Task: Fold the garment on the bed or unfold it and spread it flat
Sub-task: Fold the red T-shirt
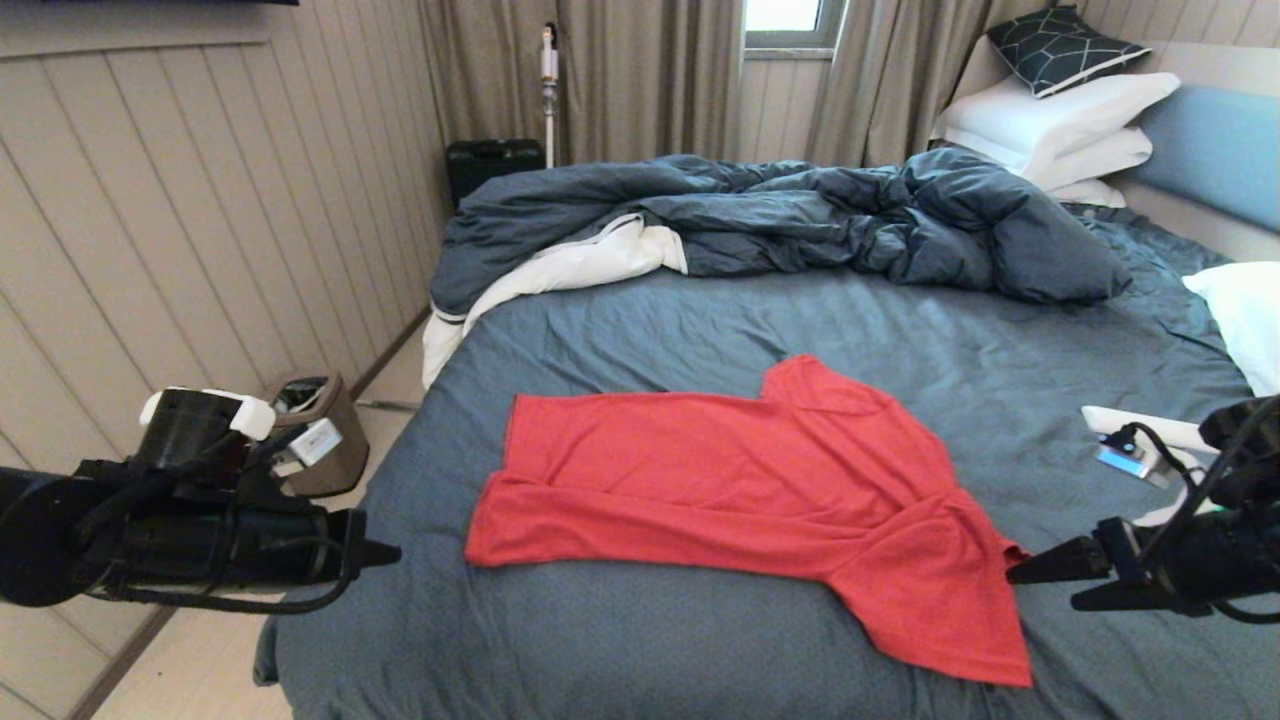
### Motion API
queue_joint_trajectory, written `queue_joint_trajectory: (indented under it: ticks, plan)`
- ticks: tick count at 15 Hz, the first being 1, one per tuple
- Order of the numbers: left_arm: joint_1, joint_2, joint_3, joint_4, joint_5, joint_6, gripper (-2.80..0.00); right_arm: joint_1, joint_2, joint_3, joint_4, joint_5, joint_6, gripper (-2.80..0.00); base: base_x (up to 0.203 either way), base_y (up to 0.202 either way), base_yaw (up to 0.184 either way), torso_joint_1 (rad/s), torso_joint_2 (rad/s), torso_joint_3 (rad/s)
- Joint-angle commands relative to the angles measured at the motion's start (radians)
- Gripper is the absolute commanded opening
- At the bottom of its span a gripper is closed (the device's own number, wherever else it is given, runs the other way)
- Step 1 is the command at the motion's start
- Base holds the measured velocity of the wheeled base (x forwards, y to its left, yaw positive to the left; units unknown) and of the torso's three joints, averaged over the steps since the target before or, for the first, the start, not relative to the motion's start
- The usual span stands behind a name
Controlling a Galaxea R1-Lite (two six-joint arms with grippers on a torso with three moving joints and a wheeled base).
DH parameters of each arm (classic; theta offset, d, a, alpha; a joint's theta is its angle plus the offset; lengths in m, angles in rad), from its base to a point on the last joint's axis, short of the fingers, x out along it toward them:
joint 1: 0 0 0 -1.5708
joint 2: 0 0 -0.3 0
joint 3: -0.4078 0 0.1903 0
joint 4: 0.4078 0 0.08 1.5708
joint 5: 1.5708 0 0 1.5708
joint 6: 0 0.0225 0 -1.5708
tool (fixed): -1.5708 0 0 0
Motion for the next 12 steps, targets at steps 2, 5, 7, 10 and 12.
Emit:
queue_joint_trajectory:
  ticks: [2,5,7,10,12]
  plan:
    - [0.0,-0.013,0.042,-0.05,-0.004,-0.002,-2.8,0.008,0.077,0.058,-0.086,0.001,-0.003,0.0,0.0,0.0,0.0,0.0,0.0,0.0]
    - [-0.002,-0.009,0.031,-0.05,-0.005,-0.002,-2.8,0.056,0.109,0.072,-0.115,-0.003,-0.003,0.0,0.0,0.0,0.0,0.0,0.0,0.0]
    - [-0.002,-0.002,0.027,-0.051,-0.005,0.0,-2.8,0.084,0.107,0.07,-0.114,-0.002,-0.001,0.0,0.0,0.0,0.0,0.0,0.0,0.0]
    - [-0.003,0.005,0.011,-0.051,-0.005,0.0,-2.8,0.111,0.128,0.065,-0.115,-0.003,0.006,0.0,0.0,0.0,0.0,0.0,0.0,0.0]
    - [-0.003,0.014,0.004,-0.051,-0.005,0.0,-2.8,0.11,0.154,0.058,-0.117,-0.004,0.006,0.0,0.0,0.0,0.0,0.0,0.0,0.0]
